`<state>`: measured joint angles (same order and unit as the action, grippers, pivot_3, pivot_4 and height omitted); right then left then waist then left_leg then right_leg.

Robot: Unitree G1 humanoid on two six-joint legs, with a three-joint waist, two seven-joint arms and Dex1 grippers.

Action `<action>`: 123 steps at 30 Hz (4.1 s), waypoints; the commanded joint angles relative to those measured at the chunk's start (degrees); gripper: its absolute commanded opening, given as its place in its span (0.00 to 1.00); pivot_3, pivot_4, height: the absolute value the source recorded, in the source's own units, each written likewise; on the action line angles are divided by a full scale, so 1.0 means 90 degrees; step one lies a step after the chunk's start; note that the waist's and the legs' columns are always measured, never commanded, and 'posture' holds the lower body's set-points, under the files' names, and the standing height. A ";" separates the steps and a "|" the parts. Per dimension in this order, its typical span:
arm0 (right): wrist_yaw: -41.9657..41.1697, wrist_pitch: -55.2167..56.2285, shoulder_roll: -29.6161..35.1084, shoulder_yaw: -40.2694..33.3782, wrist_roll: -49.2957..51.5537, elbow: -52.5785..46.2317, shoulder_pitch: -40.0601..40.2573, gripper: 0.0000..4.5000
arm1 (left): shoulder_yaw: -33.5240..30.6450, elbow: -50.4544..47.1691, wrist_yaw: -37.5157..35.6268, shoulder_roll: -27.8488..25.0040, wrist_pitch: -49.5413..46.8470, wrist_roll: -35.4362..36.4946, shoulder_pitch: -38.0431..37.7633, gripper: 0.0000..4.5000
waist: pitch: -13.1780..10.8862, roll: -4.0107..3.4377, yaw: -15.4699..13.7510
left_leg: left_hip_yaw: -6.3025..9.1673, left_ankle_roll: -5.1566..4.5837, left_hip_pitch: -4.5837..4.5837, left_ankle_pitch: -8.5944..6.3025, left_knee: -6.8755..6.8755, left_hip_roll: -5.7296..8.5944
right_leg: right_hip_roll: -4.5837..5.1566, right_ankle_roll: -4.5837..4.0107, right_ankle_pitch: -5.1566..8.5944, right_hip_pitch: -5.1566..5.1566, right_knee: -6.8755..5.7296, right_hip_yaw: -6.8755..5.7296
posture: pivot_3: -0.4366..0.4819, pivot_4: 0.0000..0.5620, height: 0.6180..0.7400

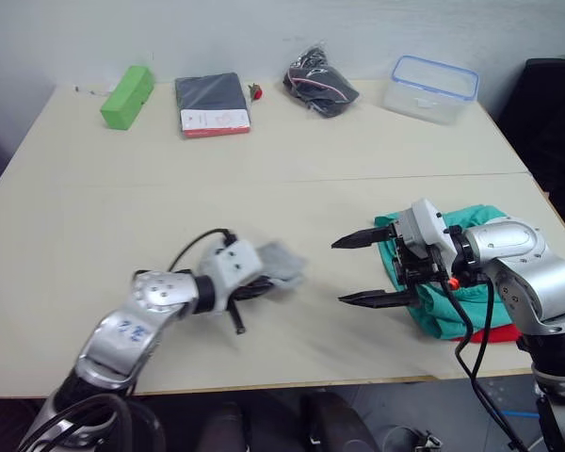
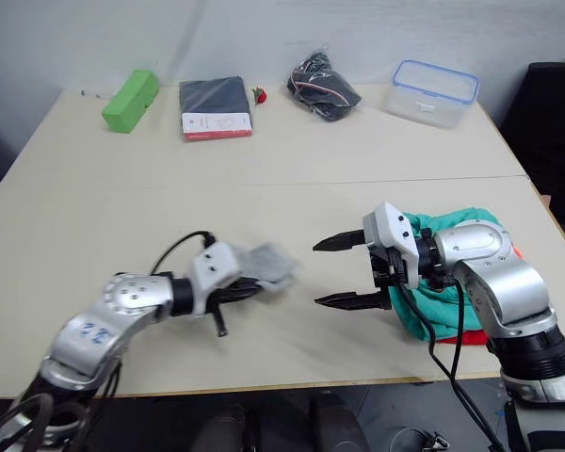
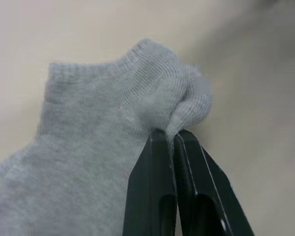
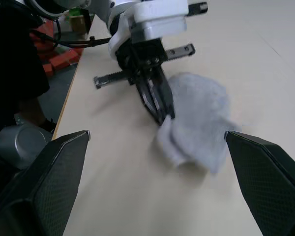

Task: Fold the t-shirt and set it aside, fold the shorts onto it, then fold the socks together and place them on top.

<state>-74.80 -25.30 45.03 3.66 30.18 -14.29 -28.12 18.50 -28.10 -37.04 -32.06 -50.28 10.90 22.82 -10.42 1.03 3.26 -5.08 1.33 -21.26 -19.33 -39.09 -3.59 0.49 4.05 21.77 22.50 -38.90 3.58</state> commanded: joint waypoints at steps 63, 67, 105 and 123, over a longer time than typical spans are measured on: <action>0.2438 0.5075 -0.1258 0.1804 -0.4702 0.2406 -0.0090 0.00 | 0.0213 0.7401 -0.3310 -0.0734 0.7072 -0.2208 0.2243 0.01 | 0.0013 0.0010 -0.0014 | -0.0018 0.0003 0.0040 0.0005 -0.0071 0.0000 | 0.0015 -0.0002 0.0001 -0.0011 -0.0096 -0.0002 | 0.48 0.27 1.00; 0.2372 0.5244 -0.1211 0.1789 -0.4633 0.2508 -0.0114 0.00 | 0.0257 0.6722 -0.3935 -0.0937 0.6520 -0.2006 0.1920 0.01 | 0.0015 0.0011 -0.0001 | -0.0020 0.0003 0.0052 0.0005 -0.0069 -0.0001 | 0.0015 -0.0002 0.0001 -0.0017 -0.0102 -0.0001 | 0.48 0.27 1.00; 0.0526 0.6072 0.0104 0.1547 -0.2018 0.2270 0.0079 0.93 | -0.3447 -0.0406 -0.3021 -0.2577 0.1318 0.1604 -0.2666 0.76 | 0.0002 0.0014 0.0157 | -0.0015 -0.0027 0.0123 -0.0019 0.0006 -0.0008 | 0.0017 -0.0013 0.0007 -0.0080 -0.0041 -0.0016 | 0.48 0.27 1.00; 0.0869 -0.0592 -0.0689 0.1927 -0.1476 0.1436 -0.1046 0.93 | -0.2295 0.0249 -0.1225 -0.1365 -0.1641 0.2725 -0.1311 0.76 | -0.0002 0.0020 0.0120 | -0.0002 0.0003 0.0079 -0.0004 0.0010 -0.0002 | 0.0021 -0.0011 0.0006 -0.0046 -0.0019 -0.0025 | 0.48 0.27 1.00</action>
<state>-66.48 -30.40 39.11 21.15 17.41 -0.84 -37.12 -2.92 -26.00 -48.47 -44.59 -64.60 34.63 10.74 -10.43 1.21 4.34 -5.11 1.35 -20.61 -19.38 -39.00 -3.61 0.68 3.96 21.82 22.14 -39.05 3.37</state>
